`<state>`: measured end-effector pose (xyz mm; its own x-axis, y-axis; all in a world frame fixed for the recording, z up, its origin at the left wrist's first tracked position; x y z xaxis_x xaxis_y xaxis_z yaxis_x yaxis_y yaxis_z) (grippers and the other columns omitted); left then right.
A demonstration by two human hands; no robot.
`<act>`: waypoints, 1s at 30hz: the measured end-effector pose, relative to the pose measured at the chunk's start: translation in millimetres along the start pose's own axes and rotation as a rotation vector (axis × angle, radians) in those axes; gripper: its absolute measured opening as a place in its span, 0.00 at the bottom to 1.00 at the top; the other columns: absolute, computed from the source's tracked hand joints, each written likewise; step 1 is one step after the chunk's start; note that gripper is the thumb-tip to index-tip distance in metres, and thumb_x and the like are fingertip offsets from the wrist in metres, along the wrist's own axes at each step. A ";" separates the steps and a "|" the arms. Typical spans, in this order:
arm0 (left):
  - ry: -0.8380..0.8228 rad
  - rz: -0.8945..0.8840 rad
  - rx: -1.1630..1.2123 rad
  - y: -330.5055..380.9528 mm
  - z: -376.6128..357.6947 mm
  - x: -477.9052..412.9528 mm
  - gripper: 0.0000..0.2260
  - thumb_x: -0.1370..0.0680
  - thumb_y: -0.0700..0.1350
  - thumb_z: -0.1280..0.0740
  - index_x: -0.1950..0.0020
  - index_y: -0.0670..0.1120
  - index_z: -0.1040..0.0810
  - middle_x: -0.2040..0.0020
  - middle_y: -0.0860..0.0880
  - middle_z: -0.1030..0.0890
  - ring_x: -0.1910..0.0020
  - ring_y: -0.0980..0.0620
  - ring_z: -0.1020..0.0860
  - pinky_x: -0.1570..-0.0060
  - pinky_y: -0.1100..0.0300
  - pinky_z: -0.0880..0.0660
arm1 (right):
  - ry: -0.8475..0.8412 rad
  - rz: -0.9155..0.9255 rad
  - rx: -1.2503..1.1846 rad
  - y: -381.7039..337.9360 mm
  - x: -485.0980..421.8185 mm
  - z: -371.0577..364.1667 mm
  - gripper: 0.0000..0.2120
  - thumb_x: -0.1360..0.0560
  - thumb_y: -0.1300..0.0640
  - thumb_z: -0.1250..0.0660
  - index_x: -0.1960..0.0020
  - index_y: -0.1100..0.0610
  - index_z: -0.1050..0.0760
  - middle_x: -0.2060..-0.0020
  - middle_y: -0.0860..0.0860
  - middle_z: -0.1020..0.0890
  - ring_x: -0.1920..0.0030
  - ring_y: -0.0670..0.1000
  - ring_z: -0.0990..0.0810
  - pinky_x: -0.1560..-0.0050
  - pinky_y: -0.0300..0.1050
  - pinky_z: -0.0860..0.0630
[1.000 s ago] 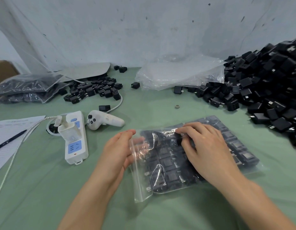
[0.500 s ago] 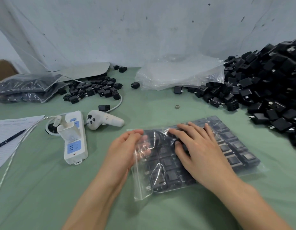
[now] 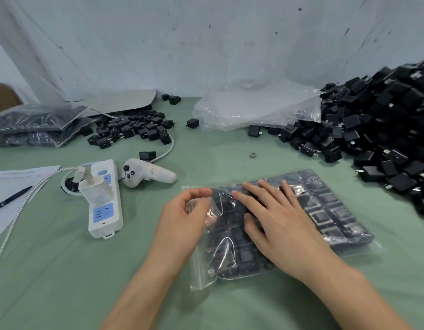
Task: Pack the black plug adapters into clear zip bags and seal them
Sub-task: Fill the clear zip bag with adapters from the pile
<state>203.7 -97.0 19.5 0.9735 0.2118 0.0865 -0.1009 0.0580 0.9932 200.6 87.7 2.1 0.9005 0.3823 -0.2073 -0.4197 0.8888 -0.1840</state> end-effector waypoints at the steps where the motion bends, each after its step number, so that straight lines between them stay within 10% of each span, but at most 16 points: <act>1: -0.006 0.013 0.019 0.2 1.4 -0.8 0.07 0.21 0.39 0.32 0.52 0.49 0.16 0.57 0.42 0.15 0.57 0.47 0.14 0.61 0.63 0.20 | 0.001 -0.001 -0.003 0.1 -0.1 0.0 0.26 0.19 0.47 0.52 0.22 0.45 0.38 0.24 0.47 0.33 0.21 0.53 0.41 0.20 0.59 0.54; 18: 0.008 0.227 0.447 6.3 35.4 -14.7 0.09 0.18 0.35 0.44 0.42 0.38 0.25 0.57 0.37 0.15 0.60 0.45 0.14 0.62 0.57 0.17 | 0.348 -0.252 -0.276 35.2 3.3 26.4 0.22 0.20 0.53 0.44 0.26 0.50 0.30 0.31 0.47 0.26 0.30 0.50 0.31 0.25 0.54 0.38; 26: -0.131 0.251 0.446 5.1 20.4 -7.9 0.10 0.18 0.40 0.38 0.38 0.41 0.25 0.48 0.37 0.15 0.50 0.40 0.16 0.61 0.54 0.17 | 0.033 -0.210 -0.297 74.6 14.0 32.7 0.27 0.23 0.51 0.41 0.24 0.41 0.36 0.35 0.34 0.32 0.30 0.39 0.39 0.31 0.36 0.45; 30: -0.125 0.214 0.390 4.1 13.1 -7.3 0.10 0.19 0.40 0.37 0.38 0.43 0.24 0.47 0.41 0.15 0.48 0.38 0.16 0.61 0.54 0.17 | -0.004 -0.200 -0.275 77.3 8.9 27.2 0.27 0.22 0.47 0.41 0.23 0.40 0.39 0.31 0.36 0.31 0.28 0.41 0.37 0.25 0.45 0.41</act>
<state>198.9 -111.0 23.9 0.9590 0.0584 0.2775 -0.2406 -0.3505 0.9052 179.2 166.7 12.2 0.9683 0.2088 -0.1373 -0.2493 0.8452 -0.4727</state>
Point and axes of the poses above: each hand's wrist, its own x-axis away from the middle knuckle, its own z-axis out of the back of the hand, y = z × x, the point moved 1 cm from there along -x, towards the middle knuckle
